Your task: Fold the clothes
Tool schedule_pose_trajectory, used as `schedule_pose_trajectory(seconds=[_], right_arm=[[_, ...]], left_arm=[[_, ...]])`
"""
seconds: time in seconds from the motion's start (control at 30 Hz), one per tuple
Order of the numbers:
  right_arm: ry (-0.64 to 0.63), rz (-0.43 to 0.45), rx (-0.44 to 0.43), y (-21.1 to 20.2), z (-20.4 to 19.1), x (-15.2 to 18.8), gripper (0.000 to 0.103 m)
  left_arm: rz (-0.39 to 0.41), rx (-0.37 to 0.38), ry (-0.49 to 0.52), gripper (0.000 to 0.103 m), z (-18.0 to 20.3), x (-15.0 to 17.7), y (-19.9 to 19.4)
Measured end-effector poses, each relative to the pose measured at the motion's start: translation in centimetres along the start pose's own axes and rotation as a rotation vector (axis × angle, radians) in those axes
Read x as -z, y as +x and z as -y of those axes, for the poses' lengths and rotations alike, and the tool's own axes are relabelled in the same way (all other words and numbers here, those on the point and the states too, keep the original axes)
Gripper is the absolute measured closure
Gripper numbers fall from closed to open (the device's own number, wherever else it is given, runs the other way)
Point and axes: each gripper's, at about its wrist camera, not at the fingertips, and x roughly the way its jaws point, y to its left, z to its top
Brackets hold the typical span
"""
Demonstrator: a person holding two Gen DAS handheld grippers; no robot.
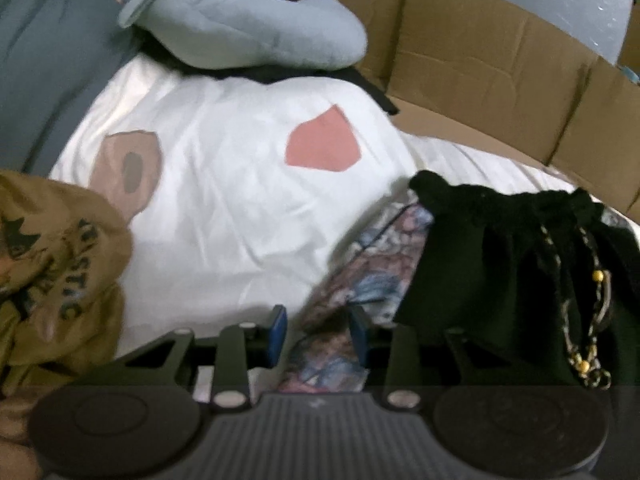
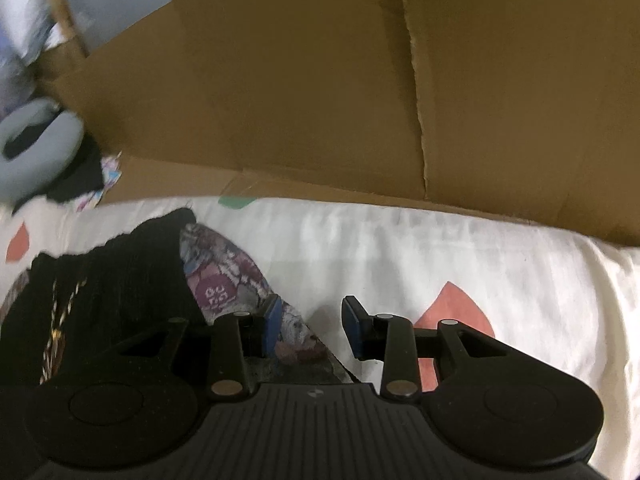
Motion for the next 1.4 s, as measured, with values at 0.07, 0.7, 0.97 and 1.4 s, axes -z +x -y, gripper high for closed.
schedule_pose_trajectory(seconds=[0.07,0.7,0.97,1.4], right_arm=[[-0.023,-0.024,0.001,0.8,-0.4,0.2,0.063],[-0.311,-0.056,0.106,1.2,-3.1,0.4,0.1],[-0.211,-0.09,0.058,0.8,-1.4,-0.6,0.083],[-0.149,-0.155,-0.001,-5.7,4.5,1.0,0.068]], left_arm=[[-0.007,-0.01,0.013,0.07,0.3,0.0,0.4],[-0.021,-0.069,0.083,0.098,0.0,-0.2,0.3],[-0.068,-0.074,0.059,0.055,-0.4,-0.2,0.5],[-0.128,-0.081,0.063,0.055,-3.0,4.0,-4.8]])
